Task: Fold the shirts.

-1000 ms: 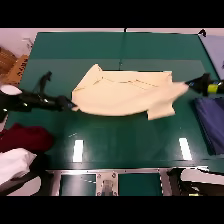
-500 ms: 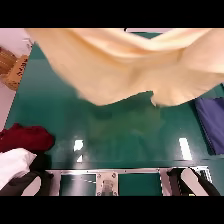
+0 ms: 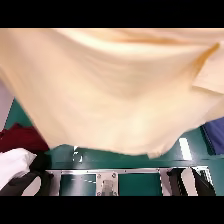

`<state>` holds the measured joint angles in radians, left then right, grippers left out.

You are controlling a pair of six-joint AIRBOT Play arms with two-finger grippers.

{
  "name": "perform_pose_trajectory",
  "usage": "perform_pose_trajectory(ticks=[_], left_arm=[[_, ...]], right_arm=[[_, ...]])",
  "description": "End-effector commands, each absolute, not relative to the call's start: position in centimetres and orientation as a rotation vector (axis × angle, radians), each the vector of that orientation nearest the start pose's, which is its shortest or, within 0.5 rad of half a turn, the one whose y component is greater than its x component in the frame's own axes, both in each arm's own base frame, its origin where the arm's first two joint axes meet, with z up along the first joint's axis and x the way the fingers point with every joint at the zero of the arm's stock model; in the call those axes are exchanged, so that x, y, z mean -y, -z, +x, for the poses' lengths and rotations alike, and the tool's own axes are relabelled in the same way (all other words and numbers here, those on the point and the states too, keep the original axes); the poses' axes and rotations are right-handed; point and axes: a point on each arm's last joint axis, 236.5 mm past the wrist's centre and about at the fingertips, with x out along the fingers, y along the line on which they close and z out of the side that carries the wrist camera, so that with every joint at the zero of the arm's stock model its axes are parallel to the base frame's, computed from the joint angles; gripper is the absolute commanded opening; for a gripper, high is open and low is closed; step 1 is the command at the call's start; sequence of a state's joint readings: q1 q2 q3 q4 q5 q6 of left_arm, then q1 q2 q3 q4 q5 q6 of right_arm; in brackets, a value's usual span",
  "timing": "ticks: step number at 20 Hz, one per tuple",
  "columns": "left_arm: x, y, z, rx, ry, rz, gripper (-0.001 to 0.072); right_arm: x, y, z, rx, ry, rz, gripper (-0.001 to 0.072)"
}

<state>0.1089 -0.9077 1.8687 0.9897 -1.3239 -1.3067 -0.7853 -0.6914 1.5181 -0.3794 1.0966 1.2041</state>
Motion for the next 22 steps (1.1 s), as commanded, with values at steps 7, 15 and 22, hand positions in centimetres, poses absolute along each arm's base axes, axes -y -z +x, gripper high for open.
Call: perform_pose_trajectory(ticks=[7,15,22], left_arm=[[10.6,-14.1,44.7,-0.855,0.582,-0.313,0.0019],[13.3,-4.0,55.6,-0.764,0.465,-0.508,0.0019],[11.5,-5.9,58.6,-0.624,0.364,-0.457,0.0019]], right_arm=[[5.2,-14.3,44.6,-0.486,-0.167,0.696,0.0024],[9.9,0.0,55.2,-0.698,-0.115,0.870,0.0024],[11.8,-1.6,59.7,-0.631,-0.134,0.858,0.0024]])
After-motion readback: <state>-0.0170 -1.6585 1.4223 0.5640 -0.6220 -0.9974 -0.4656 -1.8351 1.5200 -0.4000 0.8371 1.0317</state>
